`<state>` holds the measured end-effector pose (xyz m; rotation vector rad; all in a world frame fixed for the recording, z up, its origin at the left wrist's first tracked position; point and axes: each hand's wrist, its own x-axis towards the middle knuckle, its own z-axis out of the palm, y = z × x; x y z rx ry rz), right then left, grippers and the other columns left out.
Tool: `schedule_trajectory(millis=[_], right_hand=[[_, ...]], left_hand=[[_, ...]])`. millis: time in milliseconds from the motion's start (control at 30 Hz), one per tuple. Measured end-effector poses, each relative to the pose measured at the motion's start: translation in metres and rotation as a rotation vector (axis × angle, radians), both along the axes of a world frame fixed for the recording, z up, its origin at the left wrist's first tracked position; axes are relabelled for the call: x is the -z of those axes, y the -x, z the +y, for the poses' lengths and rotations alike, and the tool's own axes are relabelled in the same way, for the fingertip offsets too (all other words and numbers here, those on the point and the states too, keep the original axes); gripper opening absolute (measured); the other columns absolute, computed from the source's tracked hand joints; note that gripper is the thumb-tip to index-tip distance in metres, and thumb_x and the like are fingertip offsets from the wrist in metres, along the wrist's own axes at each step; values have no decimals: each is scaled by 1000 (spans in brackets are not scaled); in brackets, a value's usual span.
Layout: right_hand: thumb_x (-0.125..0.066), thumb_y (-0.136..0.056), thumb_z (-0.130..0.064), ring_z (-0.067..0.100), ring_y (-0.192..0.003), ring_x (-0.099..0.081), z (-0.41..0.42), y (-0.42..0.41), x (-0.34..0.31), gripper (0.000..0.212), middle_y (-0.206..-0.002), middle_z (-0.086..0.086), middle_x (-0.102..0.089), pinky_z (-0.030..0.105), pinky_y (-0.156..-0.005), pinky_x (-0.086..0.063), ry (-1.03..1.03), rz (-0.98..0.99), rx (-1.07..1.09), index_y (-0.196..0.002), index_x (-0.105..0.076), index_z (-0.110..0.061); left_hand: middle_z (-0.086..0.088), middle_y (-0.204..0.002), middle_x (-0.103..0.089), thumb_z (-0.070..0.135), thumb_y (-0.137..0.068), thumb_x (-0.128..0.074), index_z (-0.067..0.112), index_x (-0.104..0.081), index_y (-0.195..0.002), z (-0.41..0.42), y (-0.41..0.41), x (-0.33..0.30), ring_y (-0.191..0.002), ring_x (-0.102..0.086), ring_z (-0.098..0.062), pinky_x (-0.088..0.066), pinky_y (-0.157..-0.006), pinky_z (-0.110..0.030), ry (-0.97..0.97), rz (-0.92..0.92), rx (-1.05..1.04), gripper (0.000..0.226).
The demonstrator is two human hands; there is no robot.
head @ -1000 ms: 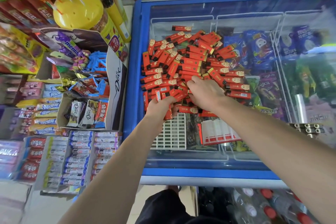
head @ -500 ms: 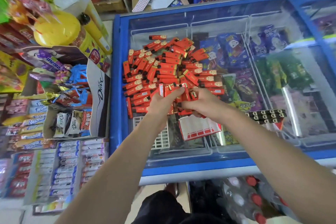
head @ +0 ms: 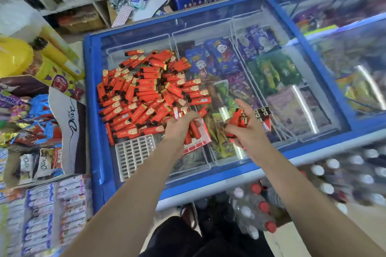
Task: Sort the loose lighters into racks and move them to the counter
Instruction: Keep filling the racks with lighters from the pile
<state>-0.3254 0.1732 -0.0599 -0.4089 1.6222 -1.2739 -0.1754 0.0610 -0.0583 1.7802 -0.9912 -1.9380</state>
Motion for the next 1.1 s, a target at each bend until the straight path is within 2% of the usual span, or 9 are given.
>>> schedule_trajectory(millis=[100, 233, 300, 433, 533, 633, 733, 867, 1100], right_hand=[[-56, -99, 0, 16, -42, -38, 23, 23, 16, 41, -77, 15, -63, 26, -39, -26, 18, -52, 135, -132, -58, -25], [-39, -103, 2, 16, -41, -43, 44, 39, 29, 29, -69, 12, -65, 24, -38, -29, 92, -244, 332, -121, -56, -15], [-40, -103, 1, 16, -39, -42, 53, 46, 36, 26, -64, 10, -62, 23, -36, -28, 69, -221, 388, -116, -56, -14], [-56, -102, -9, 10, -46, -48, 64, 59, 38, 20, -75, 8, -60, 20, -40, -35, -94, 7, 427, -122, -58, -15], [-58, -101, -7, 10, -59, -54, 63, 70, 36, 20, -83, 5, -60, 19, -50, -44, -64, 106, 445, -109, -55, -26], [-66, -97, -14, 15, -67, -55, 59, 78, 40, 16, -84, 3, -60, 24, -58, -47, -112, 333, 408, -105, -53, -21], [-68, -97, -16, 14, -63, -44, 54, 83, 47, 16, -77, -1, -50, 25, -60, -40, -180, 514, 340, -94, -52, -14], [-65, -96, -13, 15, -65, -39, 50, 88, 54, 17, -77, -2, -44, 31, -64, -38, -177, 560, 276, -89, -50, -14], [-74, -86, -4, 17, -75, -55, 46, 87, 62, 28, -101, 11, -56, 27, -66, -47, -134, 488, 169, -92, -59, -26]], left_hand=[[-10, -71, -69, 26, -81, -79, 6, -64, -80, 9, 13, 1, -51, -48, -19, -32, -50, -29, 8, -34, 74, 25], [-18, -81, -77, 51, -54, -84, 1, -72, -93, 19, 30, 8, -63, -60, -24, -54, -67, -41, 22, -104, 227, 64], [-15, -74, -72, 60, -51, -82, -2, -75, -91, 24, 38, 10, -64, -60, -26, -53, -66, -41, 56, -154, 318, 74], [-9, -62, -54, 50, -78, -78, 4, -64, -74, 30, 50, 14, -56, -48, -20, -43, -61, -32, 110, -232, 451, 49], [-7, -61, -49, 48, -78, -75, 11, -64, -78, 32, 59, 17, -48, -40, -16, -38, -58, -30, 147, -259, 508, 38], [-12, -62, -62, 41, -76, -75, -1, -70, -90, 34, 67, 24, -46, -48, -15, -41, -52, -25, 168, -259, 507, 44], [-11, -61, -65, 38, -76, -74, -5, -72, -95, 36, 72, 29, -44, -52, -13, -40, -48, -22, 181, -271, 539, 48], [-13, -67, -69, 34, -80, -77, 3, -69, -87, 38, 78, 35, -51, -57, -19, -47, -56, -29, 184, -270, 503, 33], [-2, -69, -70, 26, -88, -78, 15, -66, -77, 37, 79, 43, -40, -51, -7, -40, -46, -20, 186, -280, 494, 20]])
